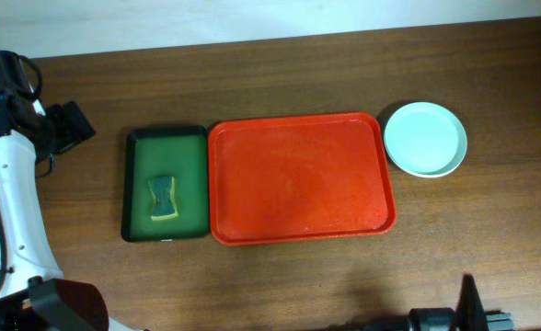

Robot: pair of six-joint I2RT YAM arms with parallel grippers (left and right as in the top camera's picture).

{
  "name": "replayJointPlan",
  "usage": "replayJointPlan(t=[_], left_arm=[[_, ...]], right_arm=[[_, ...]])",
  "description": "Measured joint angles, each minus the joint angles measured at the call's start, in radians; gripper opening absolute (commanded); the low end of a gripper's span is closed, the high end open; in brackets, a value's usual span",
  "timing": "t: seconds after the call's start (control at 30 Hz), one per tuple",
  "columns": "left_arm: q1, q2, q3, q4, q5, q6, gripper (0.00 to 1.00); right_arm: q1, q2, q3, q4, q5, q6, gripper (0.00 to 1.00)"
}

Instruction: Clean dirty plates on tray and stack at the side

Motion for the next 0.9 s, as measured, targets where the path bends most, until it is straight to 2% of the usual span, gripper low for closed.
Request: replayJointPlan(t=[0.13, 0.17, 0.2, 0.43, 0.7, 0.8, 0.9], left_arm=[[0.0, 0.0, 0.0, -0.001, 0.001, 0.0, 0.99], [0.0, 0.0, 0.0, 0.001, 0.0, 0.0, 0.99], [0.0, 0.0, 0.0, -0.001, 0.0, 0.0, 0.99], [0.0, 0.0, 0.0, 0.0, 0.0, 0.0, 0.99], [0.0, 0.0, 0.0, 0.0, 0.0, 0.0, 0.99], [0.0, 0.0, 0.0, 0.0, 0.0, 0.0, 0.99], [0.0, 0.0, 0.0, 0.0, 0.0, 0.0, 0.99]], right_arm=[[0.009, -0.022, -0.233, 0.387, -0.071, 0.0, 0.98], [0.012, -0.022, -0.251, 0.426, -0.075, -0.002, 0.99], [0.027, -0.024, -0.342, 0.597, -0.084, -0.005, 0.99], [0.037, -0.023, -0.777, 1.189, -0.017, -0.011, 0.98], [0.037, -0.023, -1.046, 1.224, 0.028, -0.01, 0.98], [0.037, -0.023, -1.07, 1.11, 0.031, -0.007, 0.98], [0.037, -0.027, -1.069, 0.884, 0.032, -0.007, 0.98]])
